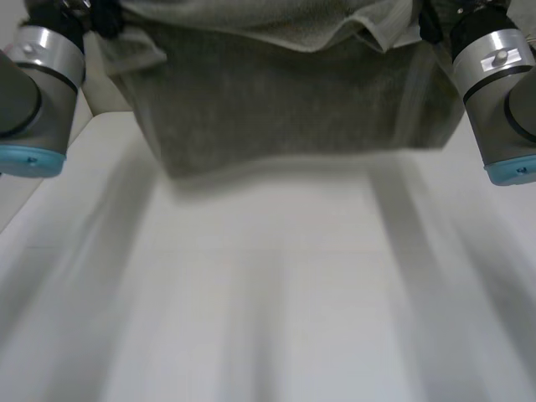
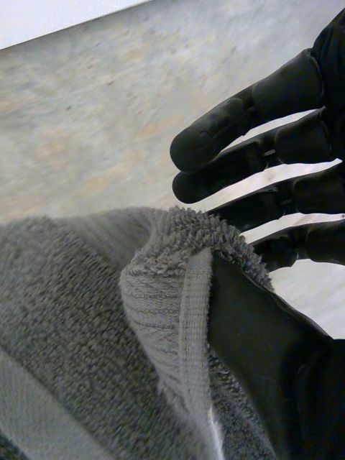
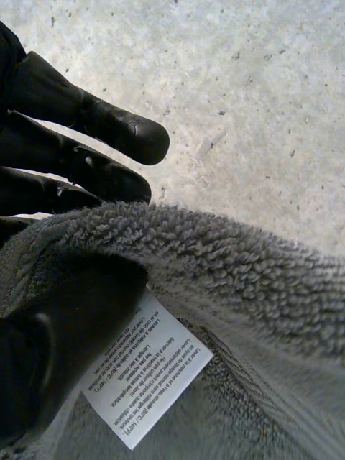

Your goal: Fold the towel.

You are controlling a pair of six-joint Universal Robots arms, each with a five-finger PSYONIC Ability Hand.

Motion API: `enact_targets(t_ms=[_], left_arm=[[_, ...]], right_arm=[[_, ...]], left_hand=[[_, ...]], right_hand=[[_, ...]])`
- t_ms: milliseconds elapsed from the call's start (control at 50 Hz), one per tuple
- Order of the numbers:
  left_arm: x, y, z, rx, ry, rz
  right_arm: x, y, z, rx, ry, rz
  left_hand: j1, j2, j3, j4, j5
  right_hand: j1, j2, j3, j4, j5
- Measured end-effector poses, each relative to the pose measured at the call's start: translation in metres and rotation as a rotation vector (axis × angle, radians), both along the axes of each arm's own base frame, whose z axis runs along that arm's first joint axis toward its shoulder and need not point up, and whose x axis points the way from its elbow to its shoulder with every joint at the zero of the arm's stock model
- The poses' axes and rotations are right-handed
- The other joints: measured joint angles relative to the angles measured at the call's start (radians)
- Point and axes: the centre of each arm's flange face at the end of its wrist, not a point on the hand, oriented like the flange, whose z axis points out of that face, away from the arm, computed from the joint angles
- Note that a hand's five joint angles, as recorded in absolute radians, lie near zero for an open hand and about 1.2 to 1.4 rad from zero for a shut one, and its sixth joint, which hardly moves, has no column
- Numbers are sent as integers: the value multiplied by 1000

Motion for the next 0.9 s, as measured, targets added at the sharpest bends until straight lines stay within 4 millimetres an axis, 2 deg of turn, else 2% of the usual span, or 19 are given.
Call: enact_targets(t_ms=[60, 100, 160, 200, 260, 280, 320, 380, 440, 520, 620, 660, 680, 700, 720, 740, 800, 900], left_arm=[[4, 5, 10, -16, 48, -14], [5, 10, 1, 38, 47, -30], [2, 18, -26, 155, 16, -52], [0, 30, -60, 301, -30, -80], [-1, 43, -90, 420, -73, -107], [-1, 52, -109, 489, -101, -121], [-1, 61, -126, 547, -130, -134], [2, 86, -165, 670, -212, -158], [3, 105, -187, 723, -284, -174], [0, 118, -201, 719, -361, -189], [-3, 120, -201, 678, -393, -190], [-5, 119, -199, 664, -394, -188], [-5, 118, -198, 660, -393, -188], [-6, 117, -197, 654, -391, -187], [-6, 117, -196, 650, -390, -187], [-7, 116, -194, 644, -388, -187], [-10, 116, -192, 633, -385, -192], [-14, 118, -190, 624, -385, -205]], right_arm=[[0, 7, 0, 34, 6, 6], [2, 12, -13, 119, 53, 31], [5, 18, -36, 236, 128, 72], [7, 25, -62, 357, 211, 120], [7, 31, -84, 445, 285, 152], [7, 34, -99, 498, 334, 166], [6, 37, -112, 541, 382, 174], [1, 41, -147, 655, 505, 178], [-9, 40, -170, 732, 589, 154], [-21, 35, -185, 790, 646, 98], [-31, 29, -190, 816, 659, 42], [-33, 28, -190, 819, 656, 30], [-33, 28, -190, 820, 655, 27], [-34, 28, -190, 823, 652, 22], [-35, 28, -190, 824, 651, 19], [-36, 28, -190, 828, 647, 14], [-37, 32, -190, 842, 637, 9], [-39, 42, -179, 829, 588, 0]], left_hand=[[0, 0, 0, 0, 0], [0, 0, 1, 0, 7], [0, 3, 3, 2, 10], [0, 6, 3, 6, 10], [0, 6, 4, 6, 10], [0, 6, 4, 6, 10], [0, 6, 5, 6, 10], [0, 6, 5, 6, 10], [0, 6, 5, 6, 10], [0, 6, 5, 6, 10], [0, 6, 5, 6, 10], [0, 6, 5, 6, 10], [0, 6, 5, 6, 10], [0, 6, 5, 6, 10], [0, 6, 5, 6, 10], [0, 6, 5, 6, 10], [0, 6, 5, 6, 10], [0, 5, 5, 6, 10]], right_hand=[[0, 0, 0, 0, 0], [0, 0, 0, 0, 0], [0, 0, 0, 0, 0], [0, 0, 0, 0, 0], [0, 0, 0, 0, 0], [0, 0, 0, 0, 0], [0, 0, 0, 0, 0], [0, 0, 0, 0, 0], [0, 0, 0, 0, 0], [0, 0, 0, 0, 0], [-71, -58, -59, -68, -56], [-350, -351, -341, -355, -350], [-445, -425, -413, -428, -424], [-624, -626, -609, -624, -611], [-711, -695, -678, -695, -702], [-887, -890, -878, -892, -904], [-1045, -1045, -1044, -1064, -1076], [-1068, -1053, -1054, -1069, -1077]])
